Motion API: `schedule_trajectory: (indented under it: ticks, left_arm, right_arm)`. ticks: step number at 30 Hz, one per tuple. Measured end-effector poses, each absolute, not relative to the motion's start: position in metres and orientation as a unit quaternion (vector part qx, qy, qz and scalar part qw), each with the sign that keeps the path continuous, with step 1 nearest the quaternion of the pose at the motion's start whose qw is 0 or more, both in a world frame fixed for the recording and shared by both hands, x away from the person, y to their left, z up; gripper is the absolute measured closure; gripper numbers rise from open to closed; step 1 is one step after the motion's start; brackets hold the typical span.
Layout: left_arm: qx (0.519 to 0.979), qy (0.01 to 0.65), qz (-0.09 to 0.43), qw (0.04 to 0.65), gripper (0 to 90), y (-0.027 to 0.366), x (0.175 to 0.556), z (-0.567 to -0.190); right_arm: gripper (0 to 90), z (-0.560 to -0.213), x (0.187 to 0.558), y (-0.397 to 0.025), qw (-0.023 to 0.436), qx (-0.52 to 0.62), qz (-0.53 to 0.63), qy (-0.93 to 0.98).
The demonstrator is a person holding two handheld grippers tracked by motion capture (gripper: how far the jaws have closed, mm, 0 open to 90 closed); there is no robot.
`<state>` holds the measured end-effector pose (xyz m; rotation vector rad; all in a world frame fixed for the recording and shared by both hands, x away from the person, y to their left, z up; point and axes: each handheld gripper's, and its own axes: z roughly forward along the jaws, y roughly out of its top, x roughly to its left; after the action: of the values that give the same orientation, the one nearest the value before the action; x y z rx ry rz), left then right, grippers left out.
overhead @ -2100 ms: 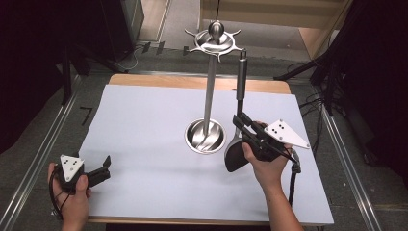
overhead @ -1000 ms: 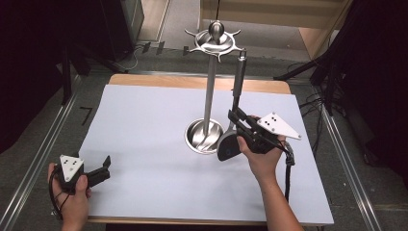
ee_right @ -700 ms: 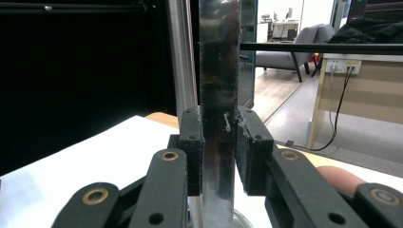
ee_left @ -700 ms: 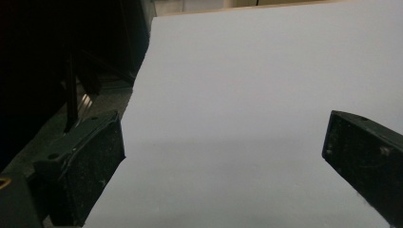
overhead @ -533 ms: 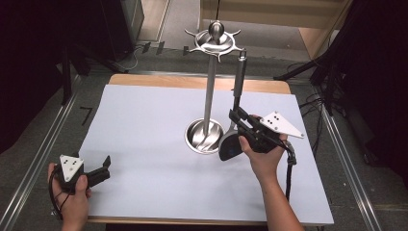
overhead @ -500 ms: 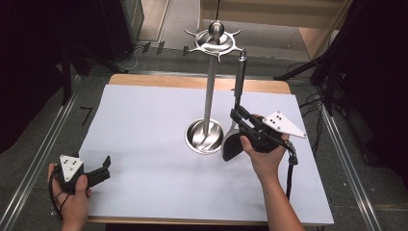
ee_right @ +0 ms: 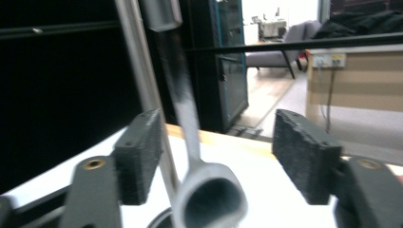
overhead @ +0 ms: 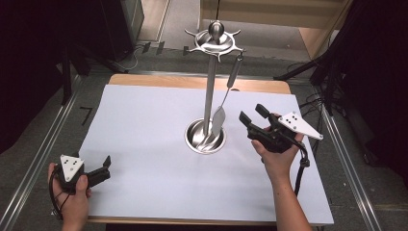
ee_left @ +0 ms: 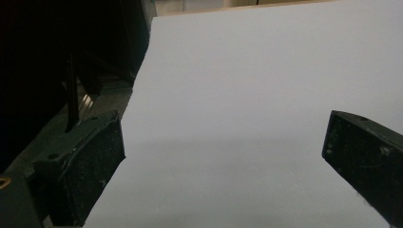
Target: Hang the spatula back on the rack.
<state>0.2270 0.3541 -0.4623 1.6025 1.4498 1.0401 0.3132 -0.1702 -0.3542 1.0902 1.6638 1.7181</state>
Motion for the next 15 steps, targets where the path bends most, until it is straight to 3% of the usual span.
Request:
schedule_trajectory:
  ticks: [2, 15]
  left_arm:
    - [0.622, 0.563, 0.404, 0.363, 1.0, 0.354, 0.227, -0.462]
    - [0.624, 0.562, 0.404, 0.363, 0.9, 0.354, 0.227, -0.462]
  right_arm:
    - [25.2, -0.358, 0.314, -0.176, 0.241, 0.402, 0.634, 0.616]
    - [25.0, -0.379, 0.317, -0.200, 0.256, 0.438, 0.601, 0.618]
